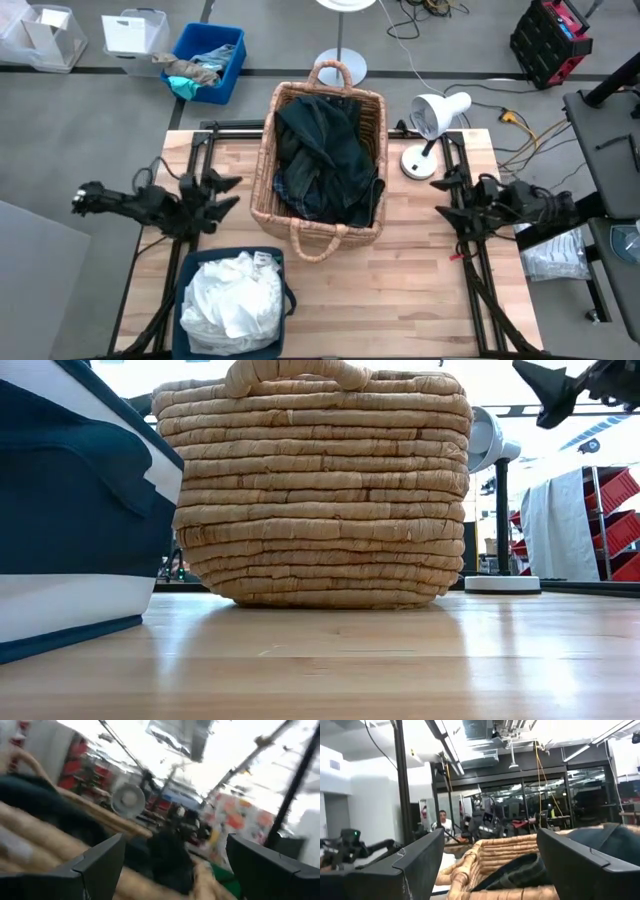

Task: Sort clothes
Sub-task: Return to Home Position

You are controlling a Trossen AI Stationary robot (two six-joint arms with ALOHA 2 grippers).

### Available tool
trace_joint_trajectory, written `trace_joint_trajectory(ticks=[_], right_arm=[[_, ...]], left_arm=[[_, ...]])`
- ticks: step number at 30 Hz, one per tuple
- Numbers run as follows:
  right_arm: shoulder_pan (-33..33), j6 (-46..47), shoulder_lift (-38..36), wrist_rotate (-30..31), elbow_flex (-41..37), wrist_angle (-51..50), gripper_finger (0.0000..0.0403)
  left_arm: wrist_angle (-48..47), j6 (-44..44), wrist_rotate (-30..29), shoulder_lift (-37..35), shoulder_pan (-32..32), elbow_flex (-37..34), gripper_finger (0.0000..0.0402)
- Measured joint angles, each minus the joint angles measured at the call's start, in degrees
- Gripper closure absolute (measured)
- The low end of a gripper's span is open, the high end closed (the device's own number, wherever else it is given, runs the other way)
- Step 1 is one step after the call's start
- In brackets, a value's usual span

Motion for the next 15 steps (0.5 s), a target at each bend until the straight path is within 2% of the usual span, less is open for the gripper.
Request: trace_joint_trajectory(ticks=[4, 7, 10, 15], right_arm=[[0.0, 2.6, 0.1, 0.2, -5.2, 6.9, 0.0088], [0.0, 5.1, 0.0, 0.6, -8.6, 8.1, 0.0084], [0.0, 6.7, 0.0, 0.6, -10.9, 9.0, 0.0081], [0.0, 6.4, 0.0, 1.8, -10.9, 9.4, 0.0075]], left_arm=[[4.4, -0.9, 12.6, -1.5, 5.4, -4.8, 0.0079], [2.1, 0.5, 17.7, -3.2, 8.4, -6.2, 0.0079], [-1.0, 3.8, 17.4, -5.0, 9.5, -6.8, 0.0079], [-5.6, 2.0, 7.6, -6.1, 9.7, -8.3, 0.0079]])
